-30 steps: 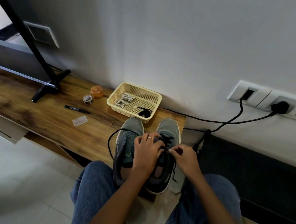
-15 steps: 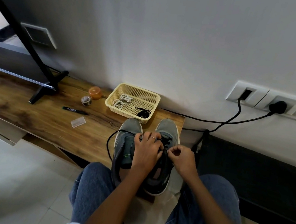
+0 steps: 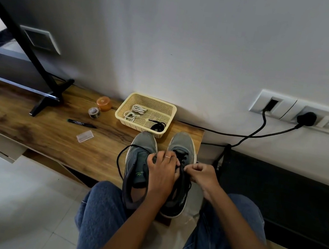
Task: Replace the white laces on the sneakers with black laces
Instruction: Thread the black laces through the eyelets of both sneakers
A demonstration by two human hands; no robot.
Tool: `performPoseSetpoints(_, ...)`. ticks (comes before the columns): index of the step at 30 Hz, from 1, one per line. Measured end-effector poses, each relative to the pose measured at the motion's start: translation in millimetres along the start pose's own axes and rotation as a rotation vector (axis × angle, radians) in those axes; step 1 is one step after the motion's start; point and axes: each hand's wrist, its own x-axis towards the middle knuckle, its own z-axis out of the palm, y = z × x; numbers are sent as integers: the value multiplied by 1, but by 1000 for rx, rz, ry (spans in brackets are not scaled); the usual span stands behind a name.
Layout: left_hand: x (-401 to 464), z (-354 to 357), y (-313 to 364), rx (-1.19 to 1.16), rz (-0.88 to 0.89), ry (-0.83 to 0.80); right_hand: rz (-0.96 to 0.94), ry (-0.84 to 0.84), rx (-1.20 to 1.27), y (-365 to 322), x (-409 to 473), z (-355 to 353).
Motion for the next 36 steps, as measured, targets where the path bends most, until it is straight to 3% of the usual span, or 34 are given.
performPoseSetpoints(6, -2, 0, 5, -22, -45, -72, -352, 83, -361, 2, -6, 5)
performPoseSetpoints(11, 1, -4, 1, -103, -72, -138, -485, 113, -549, 7, -7, 10)
performPoseSetpoints(15, 1, -12, -7, -181, -145, -146, -481, 122, -512, 11, -11, 10)
performPoseSetpoints(20, -4, -26, -23, -112, -180, -314, -370, 126, -441, 6, -14, 10)
performPoseSetpoints(25, -4, -34, -39, -127, -215, -360, -339, 109, -399, 4, -25, 3)
performPoseSetpoints(30, 8, -41, -53, -170, -290, -305, -335, 103, -673, 2, -35, 3)
performPoseSetpoints(36, 12, -53, -66, -163, -370, -205, -328, 85, -642, 2, -35, 7)
